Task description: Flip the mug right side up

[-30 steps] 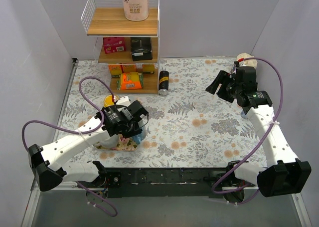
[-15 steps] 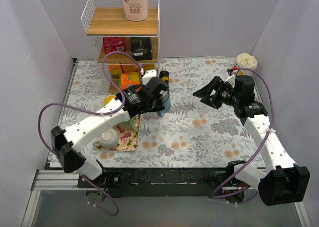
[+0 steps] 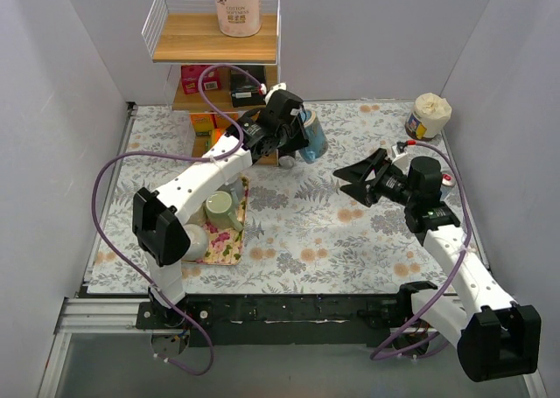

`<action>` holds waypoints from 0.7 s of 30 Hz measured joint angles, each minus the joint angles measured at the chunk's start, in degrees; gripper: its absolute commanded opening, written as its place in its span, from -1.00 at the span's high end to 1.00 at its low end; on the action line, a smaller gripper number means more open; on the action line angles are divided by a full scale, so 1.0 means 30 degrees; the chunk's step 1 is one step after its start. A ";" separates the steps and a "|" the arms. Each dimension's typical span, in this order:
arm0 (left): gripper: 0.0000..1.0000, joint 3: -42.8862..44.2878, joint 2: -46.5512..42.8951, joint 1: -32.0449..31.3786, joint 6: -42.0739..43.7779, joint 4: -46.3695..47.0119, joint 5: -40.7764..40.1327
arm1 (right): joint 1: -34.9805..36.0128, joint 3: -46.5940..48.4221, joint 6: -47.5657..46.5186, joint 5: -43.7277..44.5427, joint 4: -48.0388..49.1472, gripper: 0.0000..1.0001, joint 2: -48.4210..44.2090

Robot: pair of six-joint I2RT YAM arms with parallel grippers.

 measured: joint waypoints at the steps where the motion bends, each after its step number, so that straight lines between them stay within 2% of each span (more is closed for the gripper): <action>1: 1.00 0.0233 0.0000 0.0066 -0.0233 0.0153 0.0226 | 0.0073 -0.0423 0.0415 0.0095 0.0474 -0.68 -0.0044; 5: 1.00 0.0284 -0.0109 0.0022 -0.1399 0.1290 0.1202 | 0.0175 -0.1552 0.1945 0.0291 0.2178 -0.69 -0.0051; 13: 1.00 -0.1676 -0.1020 -0.0364 -0.3242 0.2747 0.2579 | 0.0991 -0.1872 0.4758 0.0889 0.7111 -0.67 0.1282; 21: 1.00 -0.5071 -0.3002 -0.0743 -0.4313 0.6135 0.3140 | 0.1741 -0.2761 0.7584 0.2120 1.0695 -0.63 0.1559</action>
